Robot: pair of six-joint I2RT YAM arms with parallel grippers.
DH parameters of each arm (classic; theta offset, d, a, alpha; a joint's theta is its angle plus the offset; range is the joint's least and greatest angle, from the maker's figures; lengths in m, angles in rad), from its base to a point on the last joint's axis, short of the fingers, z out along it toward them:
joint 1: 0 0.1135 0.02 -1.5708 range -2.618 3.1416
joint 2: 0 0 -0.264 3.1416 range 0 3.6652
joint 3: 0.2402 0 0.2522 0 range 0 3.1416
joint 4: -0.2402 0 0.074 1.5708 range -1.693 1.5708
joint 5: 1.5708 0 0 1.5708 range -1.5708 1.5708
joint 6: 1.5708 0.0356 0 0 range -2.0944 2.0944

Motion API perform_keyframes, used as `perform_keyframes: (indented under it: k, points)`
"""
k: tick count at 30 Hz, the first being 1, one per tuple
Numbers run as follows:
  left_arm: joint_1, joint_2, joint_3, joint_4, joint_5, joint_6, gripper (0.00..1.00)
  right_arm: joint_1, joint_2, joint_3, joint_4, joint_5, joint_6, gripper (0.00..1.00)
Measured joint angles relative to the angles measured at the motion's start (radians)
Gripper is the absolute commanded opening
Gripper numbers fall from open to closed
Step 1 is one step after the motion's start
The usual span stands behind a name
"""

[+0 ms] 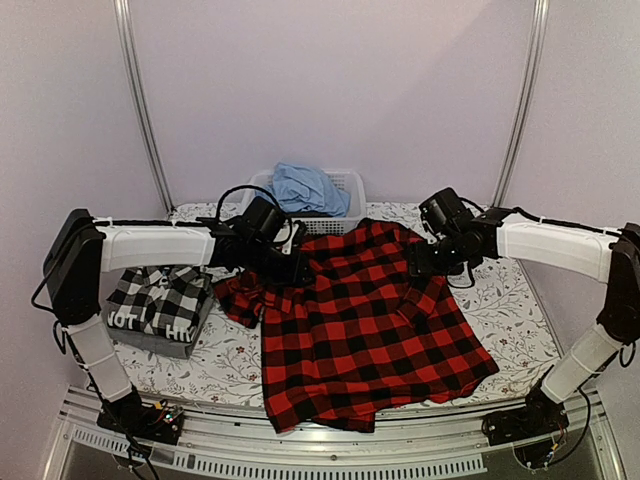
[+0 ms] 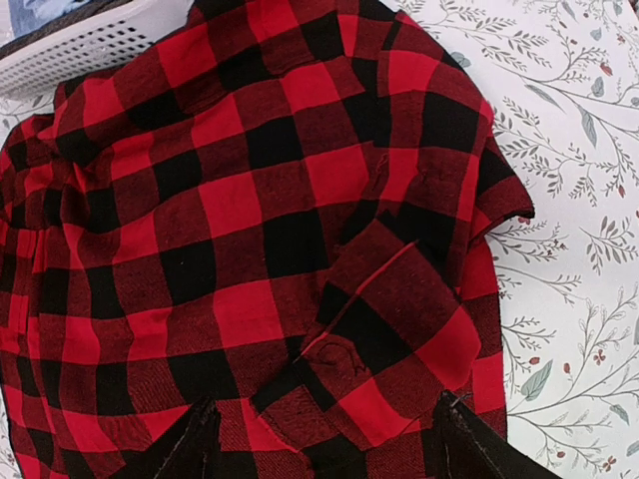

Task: Fold and stack the long sleeve shirts
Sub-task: Move the flattened shirt to the center of the board.

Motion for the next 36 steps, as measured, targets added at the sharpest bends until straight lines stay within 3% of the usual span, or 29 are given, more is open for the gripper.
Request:
perform_keyframes:
  k: [6, 21, 36]
  points:
    - [0.003, 0.0, 0.0, 0.0, -0.002, 0.0, 0.33, 0.079, 0.044, 0.005, -0.006, 0.027, 0.004, 0.7]
    - [0.051, -0.105, -0.145, 0.004, -0.015, -0.004, 0.32, 0.078, 0.159, 0.004, 0.046, 0.025, 0.008, 0.65]
    - [0.14, -0.217, -0.309, -0.079, -0.24, -0.08, 0.36, 0.065, 0.157, -0.012, 0.06, 0.008, 0.007, 0.65]
